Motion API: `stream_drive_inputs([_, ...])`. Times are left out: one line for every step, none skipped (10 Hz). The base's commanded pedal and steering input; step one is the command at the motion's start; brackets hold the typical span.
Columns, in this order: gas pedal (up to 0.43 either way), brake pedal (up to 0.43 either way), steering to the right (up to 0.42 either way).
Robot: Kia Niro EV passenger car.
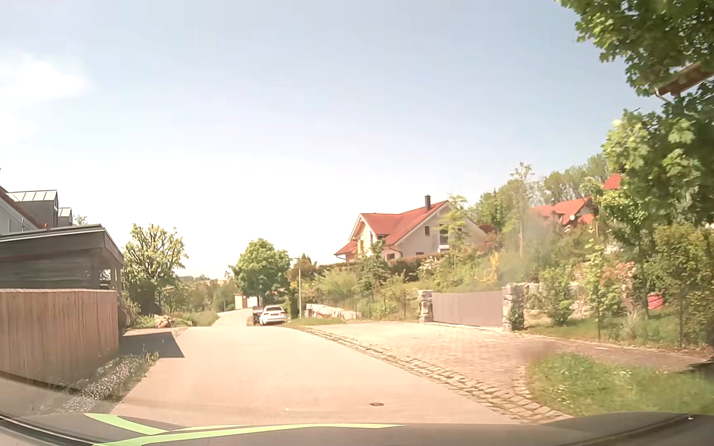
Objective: Follow the waypoints while adhering to traffic rules and regulations
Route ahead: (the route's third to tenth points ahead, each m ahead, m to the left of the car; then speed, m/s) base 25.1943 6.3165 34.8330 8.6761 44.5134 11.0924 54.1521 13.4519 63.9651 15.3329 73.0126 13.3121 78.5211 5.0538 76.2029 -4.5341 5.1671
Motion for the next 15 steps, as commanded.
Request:
stream_drive_inputs([0.098,0.0,-0.176])
stream_drive_inputs([0.098,0.0,-0.171])
stream_drive_inputs([0.098,0.0,-0.155])
stream_drive_inputs([0.098,0.0,-0.134])
stream_drive_inputs([0.098,0.0,-0.122])
stream_drive_inputs([0.098,0.0,-0.118])
stream_drive_inputs([0.098,0.0,-0.109])
stream_drive_inputs([0.11,0.0,-0.101])
stream_drive_inputs([0.11,0.0,-0.099])
stream_drive_inputs([0.11,0.0,-0.098])
stream_drive_inputs([0.11,0.0,-0.096])
stream_drive_inputs([0.11,0.0,-0.091])
stream_drive_inputs([0.11,0.0,-0.085])
stream_drive_inputs([0.11,0.0,-0.081])
stream_drive_inputs([0.11,0.0,-0.071])
